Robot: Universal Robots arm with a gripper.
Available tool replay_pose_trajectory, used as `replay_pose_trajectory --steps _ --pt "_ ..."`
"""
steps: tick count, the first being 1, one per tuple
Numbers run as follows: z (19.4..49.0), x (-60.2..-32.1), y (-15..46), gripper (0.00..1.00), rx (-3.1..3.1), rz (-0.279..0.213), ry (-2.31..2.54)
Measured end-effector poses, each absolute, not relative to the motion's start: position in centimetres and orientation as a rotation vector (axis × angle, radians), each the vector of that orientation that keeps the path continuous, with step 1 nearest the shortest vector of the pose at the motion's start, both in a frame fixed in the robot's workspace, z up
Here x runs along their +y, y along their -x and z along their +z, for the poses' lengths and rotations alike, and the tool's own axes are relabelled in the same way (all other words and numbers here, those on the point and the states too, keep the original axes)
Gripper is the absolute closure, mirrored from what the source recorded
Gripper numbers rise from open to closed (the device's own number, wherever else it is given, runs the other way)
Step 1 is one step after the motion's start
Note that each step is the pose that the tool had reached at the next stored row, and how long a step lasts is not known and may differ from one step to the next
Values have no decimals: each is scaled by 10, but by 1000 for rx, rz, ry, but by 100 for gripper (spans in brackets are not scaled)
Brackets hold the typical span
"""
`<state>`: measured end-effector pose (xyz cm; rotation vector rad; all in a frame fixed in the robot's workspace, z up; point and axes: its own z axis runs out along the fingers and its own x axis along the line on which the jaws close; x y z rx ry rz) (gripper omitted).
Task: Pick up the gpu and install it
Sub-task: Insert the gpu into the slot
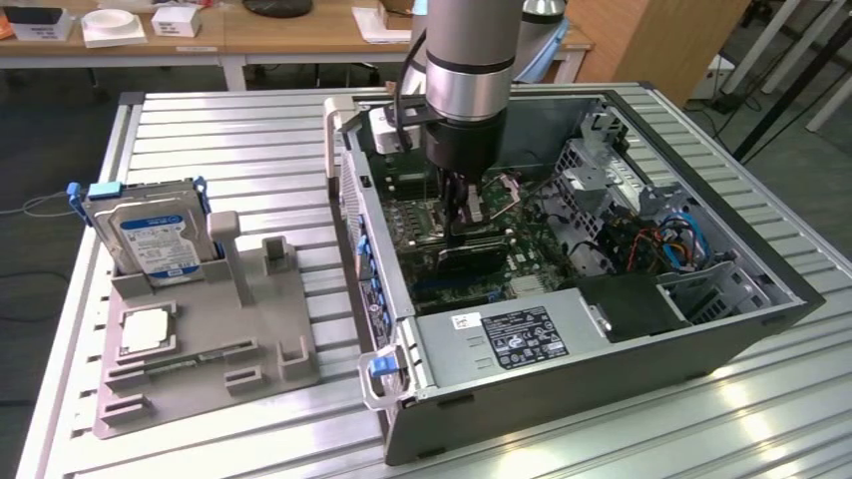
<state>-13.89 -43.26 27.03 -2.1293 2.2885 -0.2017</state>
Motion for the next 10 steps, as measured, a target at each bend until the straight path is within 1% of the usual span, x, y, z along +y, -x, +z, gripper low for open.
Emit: replay_pose_trajectory --steps 10 --pt "270 -435 137 85 2288 -202 2129"
